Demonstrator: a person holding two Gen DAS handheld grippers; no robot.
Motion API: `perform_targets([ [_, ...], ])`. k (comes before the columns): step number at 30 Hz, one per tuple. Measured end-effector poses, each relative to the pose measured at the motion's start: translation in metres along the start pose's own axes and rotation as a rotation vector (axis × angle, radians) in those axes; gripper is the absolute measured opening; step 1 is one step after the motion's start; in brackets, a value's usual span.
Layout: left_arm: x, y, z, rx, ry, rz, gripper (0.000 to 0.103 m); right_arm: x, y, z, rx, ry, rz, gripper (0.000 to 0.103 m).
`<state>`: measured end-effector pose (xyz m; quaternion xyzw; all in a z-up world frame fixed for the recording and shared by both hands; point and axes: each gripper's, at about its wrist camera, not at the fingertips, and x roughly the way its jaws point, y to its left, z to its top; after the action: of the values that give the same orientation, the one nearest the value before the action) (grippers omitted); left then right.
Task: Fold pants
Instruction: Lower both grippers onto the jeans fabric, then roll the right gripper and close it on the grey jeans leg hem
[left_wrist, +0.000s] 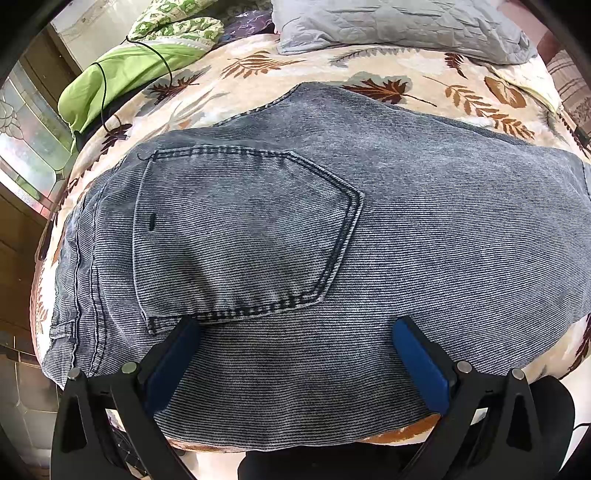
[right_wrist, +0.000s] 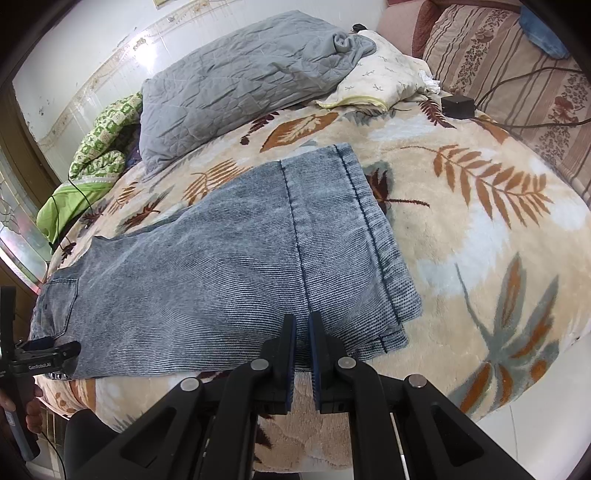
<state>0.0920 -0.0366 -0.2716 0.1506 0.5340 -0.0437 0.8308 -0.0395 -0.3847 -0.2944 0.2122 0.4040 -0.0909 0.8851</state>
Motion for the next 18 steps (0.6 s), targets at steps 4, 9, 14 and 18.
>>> perform_targets([
  [4, 0.0000, 0.0000, 0.0002, 0.000, 0.000, -0.001, 0.103, 0.0001, 0.0001, 0.0001, 0.000, 0.000, 0.000, 0.010],
  [9, -0.0002, -0.0002, 0.0000, 0.000, 0.000, -0.001, 0.103, 0.0004, 0.0002, -0.0001, -0.001, 0.001, -0.001, 0.010],
  [14, -0.0001, -0.0007, 0.0002, 0.001, 0.000, -0.001, 0.103, 0.0001, 0.0005, -0.0001, -0.004, 0.000, -0.002, 0.010],
  [18, -0.0006, -0.0008, 0.0016, 0.005, 0.008, 0.001, 0.103, -0.0032, 0.0010, 0.0010, -0.013, 0.006, 0.002, 0.009],
])
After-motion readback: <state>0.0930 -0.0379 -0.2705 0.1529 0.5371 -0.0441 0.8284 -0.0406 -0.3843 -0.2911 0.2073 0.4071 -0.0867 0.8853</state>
